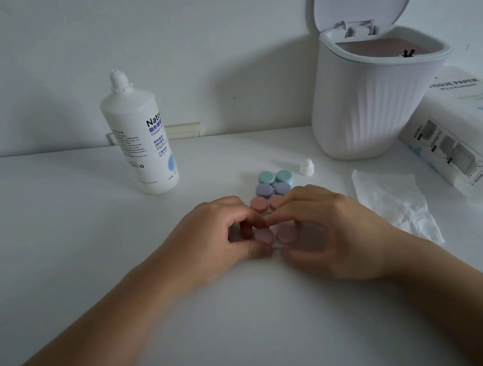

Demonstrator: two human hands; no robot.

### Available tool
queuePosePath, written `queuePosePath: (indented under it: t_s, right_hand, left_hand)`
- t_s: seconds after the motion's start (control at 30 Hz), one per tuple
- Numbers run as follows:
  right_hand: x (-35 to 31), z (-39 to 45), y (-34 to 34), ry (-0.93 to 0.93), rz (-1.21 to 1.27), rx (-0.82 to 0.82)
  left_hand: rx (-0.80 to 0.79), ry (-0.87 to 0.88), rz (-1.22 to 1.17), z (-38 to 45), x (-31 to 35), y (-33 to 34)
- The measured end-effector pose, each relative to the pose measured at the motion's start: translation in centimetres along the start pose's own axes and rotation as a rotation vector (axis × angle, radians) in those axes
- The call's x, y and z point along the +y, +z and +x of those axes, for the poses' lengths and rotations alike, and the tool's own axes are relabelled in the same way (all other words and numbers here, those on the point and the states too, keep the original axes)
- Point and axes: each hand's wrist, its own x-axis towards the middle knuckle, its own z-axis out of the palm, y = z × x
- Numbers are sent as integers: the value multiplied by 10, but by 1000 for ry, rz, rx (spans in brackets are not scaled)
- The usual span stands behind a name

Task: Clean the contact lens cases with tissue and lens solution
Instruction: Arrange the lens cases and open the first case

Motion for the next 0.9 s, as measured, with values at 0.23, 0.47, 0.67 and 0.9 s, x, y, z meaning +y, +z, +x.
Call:
queuePosePath:
  t_s: [0.23, 0.47, 0.67, 0.9]
  right_hand:
    - [1, 4, 7, 19, -57, 50]
    - [5, -2, -4, 20, 119, 78]
    - [25, -2, -16, 435, 166, 279]
    - [33, -5, -19, 529, -101, 193]
  left_hand:
    - [-10, -12, 6, 0, 0, -1]
    - [-8, -27, -24, -1, 3, -2]
    - [-19, -40, -30, -1, 6, -3]
    - [-9, -51, -38, -2, 7, -3]
